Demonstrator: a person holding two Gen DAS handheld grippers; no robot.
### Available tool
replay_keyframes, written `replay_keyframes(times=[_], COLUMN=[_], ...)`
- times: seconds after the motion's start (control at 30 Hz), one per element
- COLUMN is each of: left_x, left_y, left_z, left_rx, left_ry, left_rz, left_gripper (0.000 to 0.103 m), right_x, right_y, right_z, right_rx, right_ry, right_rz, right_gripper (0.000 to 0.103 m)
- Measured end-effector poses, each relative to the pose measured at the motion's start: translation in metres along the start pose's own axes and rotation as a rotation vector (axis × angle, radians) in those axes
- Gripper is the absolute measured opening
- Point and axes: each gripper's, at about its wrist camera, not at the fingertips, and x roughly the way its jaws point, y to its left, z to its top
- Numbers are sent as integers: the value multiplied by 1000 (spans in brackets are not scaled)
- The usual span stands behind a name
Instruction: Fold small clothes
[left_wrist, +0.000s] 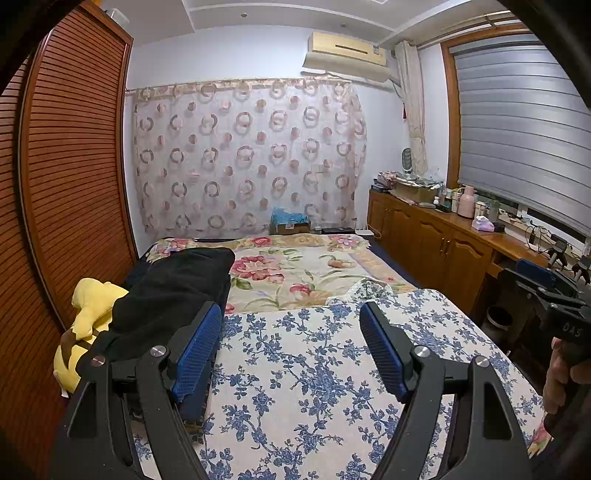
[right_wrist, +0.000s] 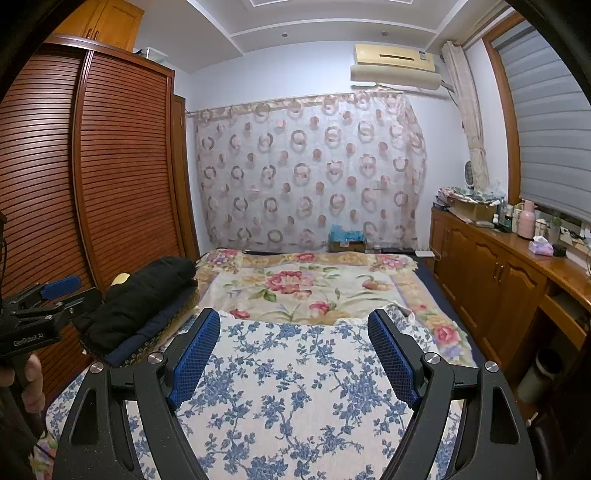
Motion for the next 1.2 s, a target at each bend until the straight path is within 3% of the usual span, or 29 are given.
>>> replay_keyframes(times=[1.2], left_x=[0], left_y=[0], left_z=[-1], left_rx=[0], left_ry=[-2], left_rz=[0], left_gripper=[78], right_x=[-7], right_y=[-11], right_z=[2], right_rx=[-1], right_ry=[4], right_rz=[6], right_gripper=[84])
